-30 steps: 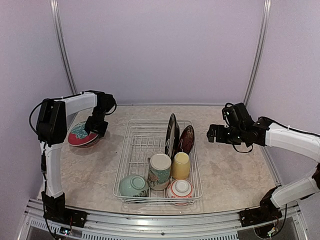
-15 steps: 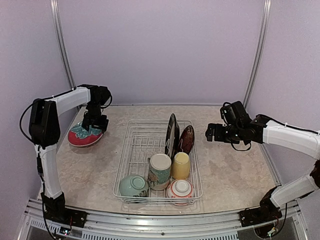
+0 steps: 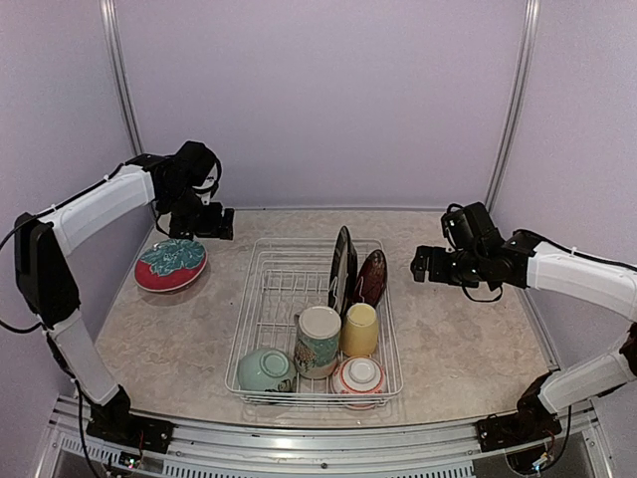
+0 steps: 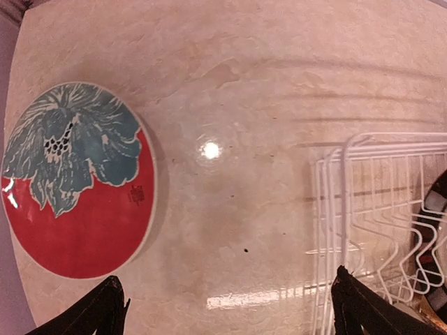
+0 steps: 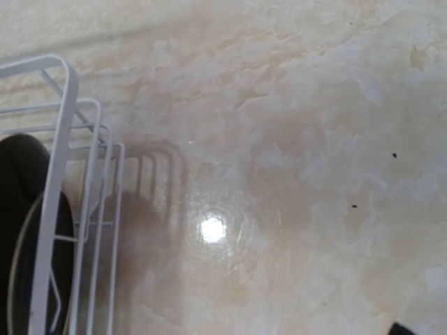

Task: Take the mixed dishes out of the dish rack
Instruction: Grab the plate from the dish rack.

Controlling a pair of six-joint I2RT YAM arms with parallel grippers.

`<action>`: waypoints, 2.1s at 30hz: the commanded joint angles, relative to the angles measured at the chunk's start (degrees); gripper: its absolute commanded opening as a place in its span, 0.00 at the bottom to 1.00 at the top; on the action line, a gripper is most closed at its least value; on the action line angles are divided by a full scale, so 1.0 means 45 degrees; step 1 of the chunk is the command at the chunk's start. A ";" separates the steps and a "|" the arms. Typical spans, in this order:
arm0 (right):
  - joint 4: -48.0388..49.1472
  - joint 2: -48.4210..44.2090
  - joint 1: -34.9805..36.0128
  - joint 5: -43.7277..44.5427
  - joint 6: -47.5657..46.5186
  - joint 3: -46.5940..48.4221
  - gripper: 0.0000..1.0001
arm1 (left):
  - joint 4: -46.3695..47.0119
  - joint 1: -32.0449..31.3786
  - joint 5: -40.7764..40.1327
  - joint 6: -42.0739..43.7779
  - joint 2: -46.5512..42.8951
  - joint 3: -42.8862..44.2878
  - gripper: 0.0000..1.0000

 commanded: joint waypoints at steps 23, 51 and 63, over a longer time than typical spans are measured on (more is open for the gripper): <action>0.0889 -0.1071 0.0143 -0.0200 0.0211 -0.1110 1.00 | 0.1671 -0.6489 0.3310 -0.4749 0.0413 0.3706 0.92; 0.0928 -0.1291 0.0127 0.0146 -0.0044 -0.1441 1.00 | -0.0244 -0.8824 -0.2800 -0.5117 0.5906 0.7808 0.47; 0.1068 -0.1320 0.0130 0.0068 0.0073 -0.1639 1.00 | -0.0557 -0.9046 -0.2805 -0.5001 0.6554 0.8481 0.17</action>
